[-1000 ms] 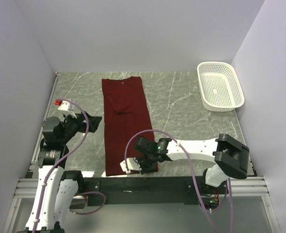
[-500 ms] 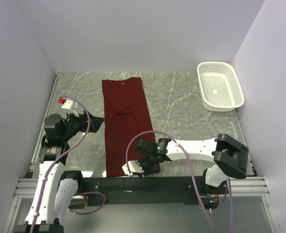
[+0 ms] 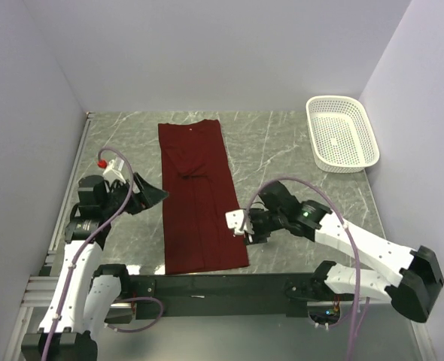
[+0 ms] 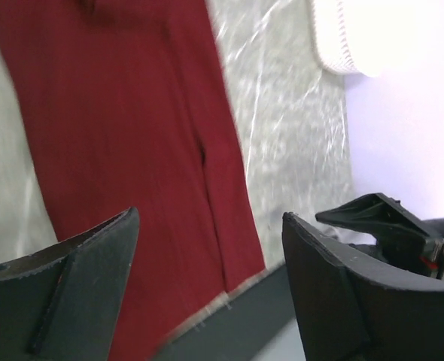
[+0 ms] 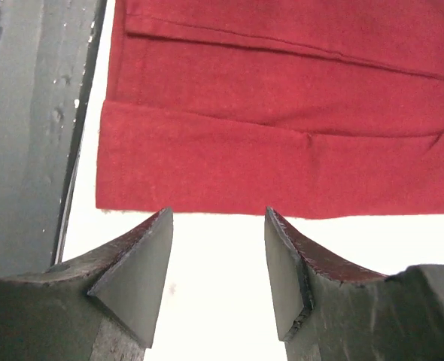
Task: Fold and stack the t-shirts
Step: Fold the tshirt
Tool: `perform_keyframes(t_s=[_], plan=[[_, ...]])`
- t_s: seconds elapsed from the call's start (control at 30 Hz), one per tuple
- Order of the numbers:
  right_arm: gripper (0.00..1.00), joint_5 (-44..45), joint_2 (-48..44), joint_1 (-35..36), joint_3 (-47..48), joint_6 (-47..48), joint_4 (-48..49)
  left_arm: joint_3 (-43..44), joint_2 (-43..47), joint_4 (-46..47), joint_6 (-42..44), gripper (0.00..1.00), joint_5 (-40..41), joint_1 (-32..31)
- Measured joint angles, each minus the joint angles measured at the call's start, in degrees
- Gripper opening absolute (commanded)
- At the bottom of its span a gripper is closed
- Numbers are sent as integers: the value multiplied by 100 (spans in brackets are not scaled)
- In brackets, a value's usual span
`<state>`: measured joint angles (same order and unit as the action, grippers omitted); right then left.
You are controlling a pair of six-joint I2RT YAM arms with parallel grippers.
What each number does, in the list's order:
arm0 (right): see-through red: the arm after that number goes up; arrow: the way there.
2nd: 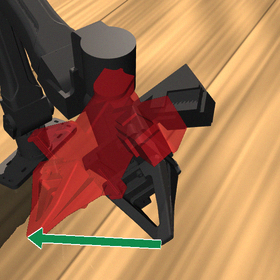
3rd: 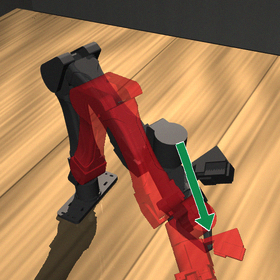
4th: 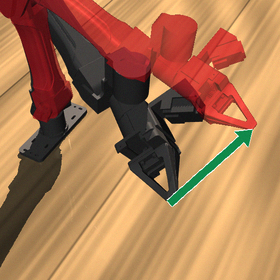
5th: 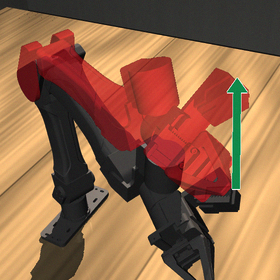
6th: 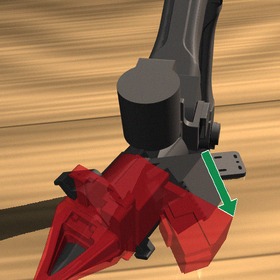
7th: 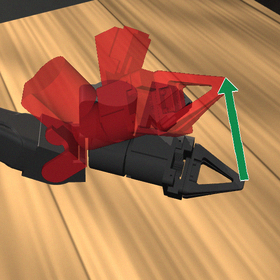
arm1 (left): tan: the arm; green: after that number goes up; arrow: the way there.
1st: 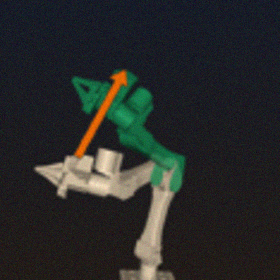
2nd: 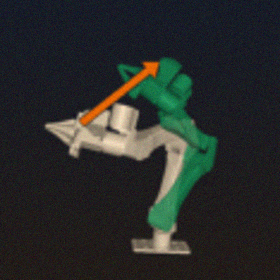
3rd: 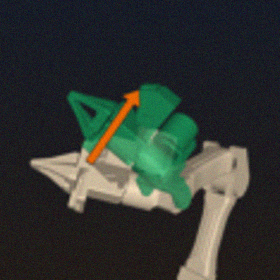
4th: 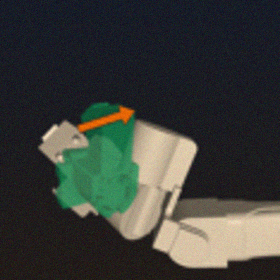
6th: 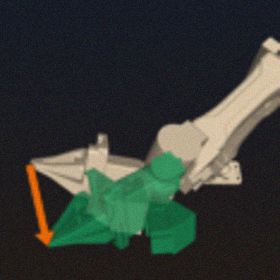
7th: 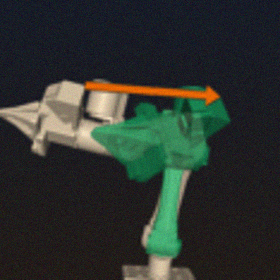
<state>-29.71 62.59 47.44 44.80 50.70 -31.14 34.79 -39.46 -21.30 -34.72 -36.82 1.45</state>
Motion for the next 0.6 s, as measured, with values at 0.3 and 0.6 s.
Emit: perform_keyframes(t_s=[0.3, 0.6], plan=[[59, -153, -129, -96, -769, 286, 142, 13, -214, -1329, -649, 79, 568, -1386], [59, -616, -275, -756, -739, 356, 111, 1075, 17, -1294, 157, 89, 1836, -4120]])
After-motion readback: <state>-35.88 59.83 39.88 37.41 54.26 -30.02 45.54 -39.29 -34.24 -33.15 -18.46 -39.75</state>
